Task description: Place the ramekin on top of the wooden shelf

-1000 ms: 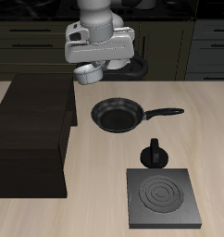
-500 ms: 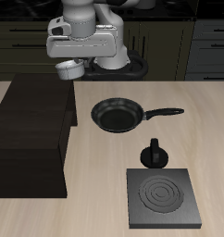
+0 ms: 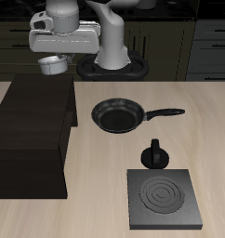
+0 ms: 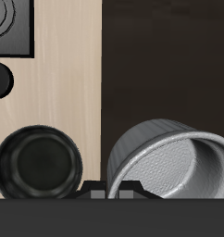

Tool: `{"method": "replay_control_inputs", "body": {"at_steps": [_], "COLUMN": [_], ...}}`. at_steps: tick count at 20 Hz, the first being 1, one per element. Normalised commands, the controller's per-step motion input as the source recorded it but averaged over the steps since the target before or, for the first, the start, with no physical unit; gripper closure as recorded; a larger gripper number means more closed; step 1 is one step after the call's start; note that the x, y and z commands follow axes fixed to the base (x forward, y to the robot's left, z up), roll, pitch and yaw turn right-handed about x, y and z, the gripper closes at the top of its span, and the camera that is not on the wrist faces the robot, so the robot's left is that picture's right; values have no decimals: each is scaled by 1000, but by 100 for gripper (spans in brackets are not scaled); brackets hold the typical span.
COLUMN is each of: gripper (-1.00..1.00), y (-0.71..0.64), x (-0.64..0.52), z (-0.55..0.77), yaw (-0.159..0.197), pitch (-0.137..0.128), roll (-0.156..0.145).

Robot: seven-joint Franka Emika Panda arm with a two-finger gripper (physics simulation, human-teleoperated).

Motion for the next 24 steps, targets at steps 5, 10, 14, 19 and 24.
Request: {"method": "replay_control_inputs", "body": {"at_steps": [5,10,14,19,24], "gripper": [100,100,100,100,100], "y": [-404,-461,-234,119,190], "x": [-20,26,85,85,110], "z": [-2,-117,-101,-172,-277], "yaw": [-14,-8,-61,-3,-6], "pitch": [6,17,11,17,39], "roll": [-60,-60,-44,5,26]}}
